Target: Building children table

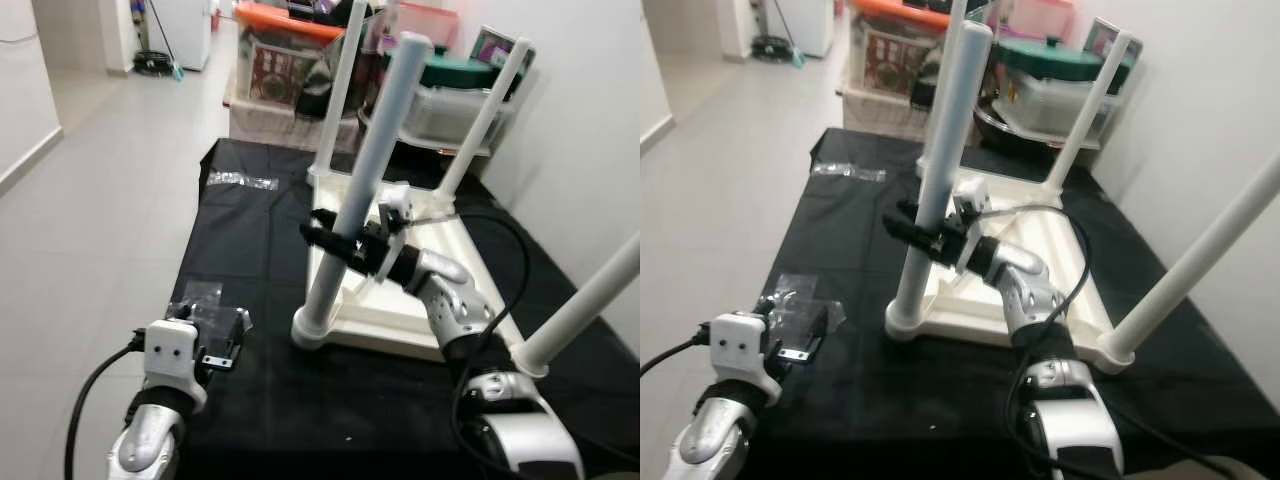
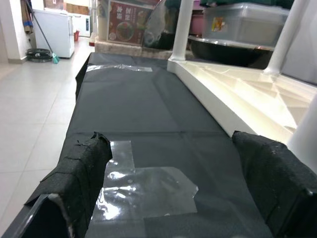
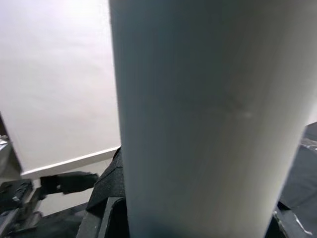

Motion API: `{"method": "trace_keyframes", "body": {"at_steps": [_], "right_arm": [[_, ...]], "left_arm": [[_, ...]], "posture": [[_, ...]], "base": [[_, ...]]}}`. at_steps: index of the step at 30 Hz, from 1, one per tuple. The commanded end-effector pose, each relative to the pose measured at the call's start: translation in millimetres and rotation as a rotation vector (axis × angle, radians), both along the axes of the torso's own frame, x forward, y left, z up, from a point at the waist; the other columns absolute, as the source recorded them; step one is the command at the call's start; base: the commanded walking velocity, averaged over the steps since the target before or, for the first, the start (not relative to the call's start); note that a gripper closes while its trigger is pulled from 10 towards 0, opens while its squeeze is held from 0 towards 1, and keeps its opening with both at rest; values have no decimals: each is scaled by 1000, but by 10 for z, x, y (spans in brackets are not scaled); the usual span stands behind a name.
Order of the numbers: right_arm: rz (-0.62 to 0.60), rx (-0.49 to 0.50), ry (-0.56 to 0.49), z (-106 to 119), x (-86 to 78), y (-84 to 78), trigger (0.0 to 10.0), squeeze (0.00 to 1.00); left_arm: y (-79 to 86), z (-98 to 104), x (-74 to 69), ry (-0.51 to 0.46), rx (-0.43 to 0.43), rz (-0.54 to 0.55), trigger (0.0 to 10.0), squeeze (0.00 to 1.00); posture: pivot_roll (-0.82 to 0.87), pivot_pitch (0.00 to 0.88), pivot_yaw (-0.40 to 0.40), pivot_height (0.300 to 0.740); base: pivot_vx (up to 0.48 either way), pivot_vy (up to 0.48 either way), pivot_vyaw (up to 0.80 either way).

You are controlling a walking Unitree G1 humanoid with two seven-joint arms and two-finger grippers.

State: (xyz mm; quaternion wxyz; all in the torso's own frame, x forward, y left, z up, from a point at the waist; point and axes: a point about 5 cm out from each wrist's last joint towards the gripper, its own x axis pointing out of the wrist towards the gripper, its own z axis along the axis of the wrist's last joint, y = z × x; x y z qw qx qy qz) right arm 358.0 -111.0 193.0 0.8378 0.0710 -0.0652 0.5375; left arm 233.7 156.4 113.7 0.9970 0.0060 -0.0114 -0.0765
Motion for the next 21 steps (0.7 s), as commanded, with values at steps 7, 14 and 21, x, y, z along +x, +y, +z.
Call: {"method": "trace_keyframes", "body": {"at_steps": [7,14,21], "right_arm": [[-1474,-296,465,-810,140,-741,0,0],[-1480,-242,392,-639,44,-539,0,0],[-1351,-197,466,-517,191,-444,10000,0]], "left_arm": [[-7,-21,-10,11,-7,-12,10000,0],[6,-18,-2,11,-2,-12,10000,0],[24,-10,9,5,5,-2,10000,0]], "posture": [[116,0,-187,740],[113,0,-188,740],[124,0,-194,740]], "base": [[0,0,0],[0,0,0],[0,0,0]]}}
